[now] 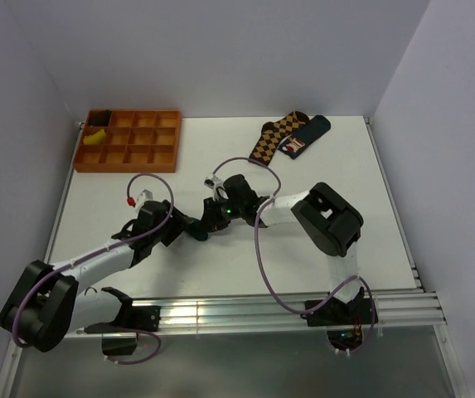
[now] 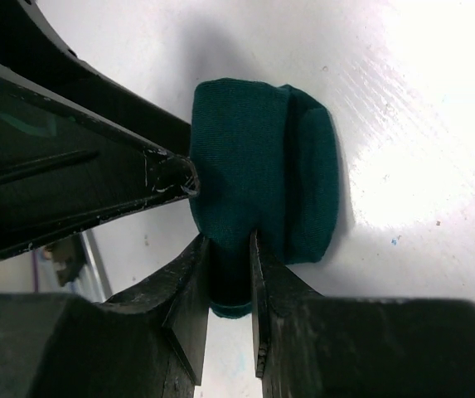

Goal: Roll the socks
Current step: Roll the sock at the center of the board.

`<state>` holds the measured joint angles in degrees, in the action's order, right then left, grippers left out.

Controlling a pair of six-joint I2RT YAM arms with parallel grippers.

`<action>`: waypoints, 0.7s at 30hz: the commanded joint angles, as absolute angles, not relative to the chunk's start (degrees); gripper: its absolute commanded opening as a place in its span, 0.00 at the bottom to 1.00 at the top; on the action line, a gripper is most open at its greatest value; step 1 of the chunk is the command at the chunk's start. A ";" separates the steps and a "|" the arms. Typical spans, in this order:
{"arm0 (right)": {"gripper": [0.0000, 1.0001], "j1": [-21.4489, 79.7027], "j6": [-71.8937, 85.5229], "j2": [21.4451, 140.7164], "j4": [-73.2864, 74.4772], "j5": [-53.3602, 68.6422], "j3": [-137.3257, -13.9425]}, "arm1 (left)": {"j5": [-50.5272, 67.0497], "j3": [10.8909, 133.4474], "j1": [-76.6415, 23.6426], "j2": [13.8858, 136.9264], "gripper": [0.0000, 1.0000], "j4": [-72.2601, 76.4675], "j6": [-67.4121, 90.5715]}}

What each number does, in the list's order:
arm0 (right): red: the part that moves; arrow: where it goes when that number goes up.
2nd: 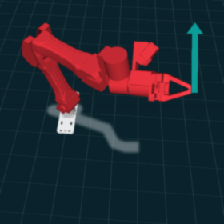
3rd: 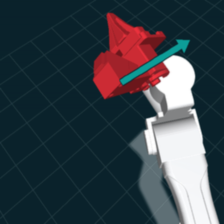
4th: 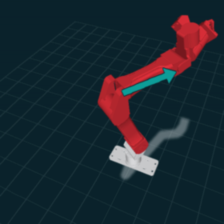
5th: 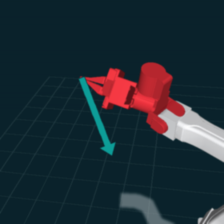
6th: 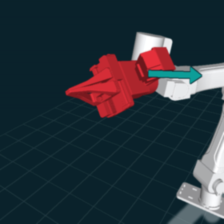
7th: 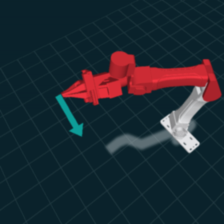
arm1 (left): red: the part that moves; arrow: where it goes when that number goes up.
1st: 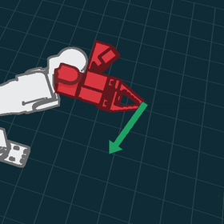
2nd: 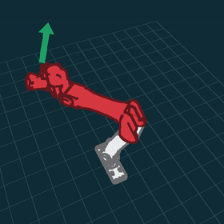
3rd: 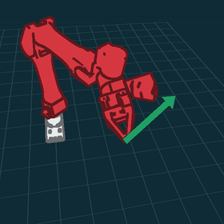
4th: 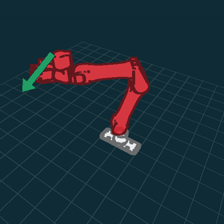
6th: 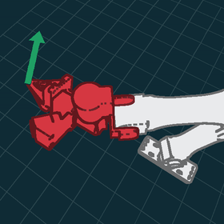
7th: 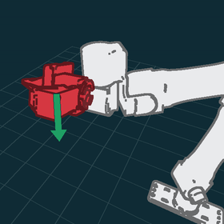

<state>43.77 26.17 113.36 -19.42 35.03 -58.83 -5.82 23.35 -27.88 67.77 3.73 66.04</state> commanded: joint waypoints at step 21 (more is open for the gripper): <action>0.00 43.07 28.57 115.93 -17.22 41.84 -58.18 | -5.02 19.34 -27.68 76.19 0.49 14.92 68.64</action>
